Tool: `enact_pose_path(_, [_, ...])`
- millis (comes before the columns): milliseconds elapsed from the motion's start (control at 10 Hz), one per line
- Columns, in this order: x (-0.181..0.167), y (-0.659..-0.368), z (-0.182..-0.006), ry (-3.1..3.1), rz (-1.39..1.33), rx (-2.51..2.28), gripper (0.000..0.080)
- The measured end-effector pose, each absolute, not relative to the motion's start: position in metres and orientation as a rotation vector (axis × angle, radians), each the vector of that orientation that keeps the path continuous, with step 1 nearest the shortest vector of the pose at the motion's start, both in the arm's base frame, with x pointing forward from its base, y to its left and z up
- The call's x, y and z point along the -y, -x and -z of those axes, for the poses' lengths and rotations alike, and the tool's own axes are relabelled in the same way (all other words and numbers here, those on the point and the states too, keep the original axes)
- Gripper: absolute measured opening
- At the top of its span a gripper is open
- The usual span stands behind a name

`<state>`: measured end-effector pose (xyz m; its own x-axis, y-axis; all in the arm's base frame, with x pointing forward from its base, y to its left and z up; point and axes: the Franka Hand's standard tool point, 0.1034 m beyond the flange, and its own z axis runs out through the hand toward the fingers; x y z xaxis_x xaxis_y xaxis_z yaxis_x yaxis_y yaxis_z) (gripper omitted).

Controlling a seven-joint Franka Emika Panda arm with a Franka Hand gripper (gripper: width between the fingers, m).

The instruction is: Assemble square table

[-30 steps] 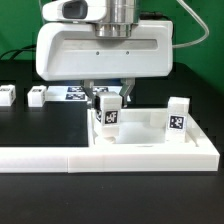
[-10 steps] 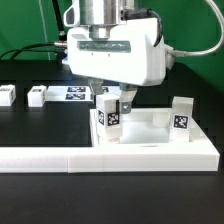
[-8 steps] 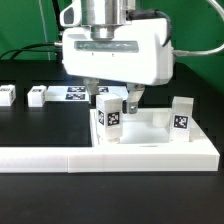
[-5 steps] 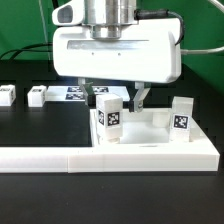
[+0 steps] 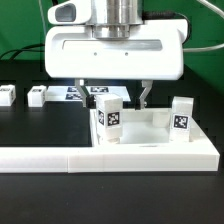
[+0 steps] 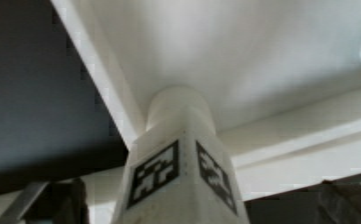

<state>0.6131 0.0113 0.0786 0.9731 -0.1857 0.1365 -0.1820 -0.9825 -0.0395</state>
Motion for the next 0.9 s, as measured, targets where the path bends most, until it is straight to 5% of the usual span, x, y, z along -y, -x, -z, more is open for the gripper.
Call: enact_pose_path(900, [-0.0046,-0.6188,-0.0827,3.148,0.225,0.35,0.0621])
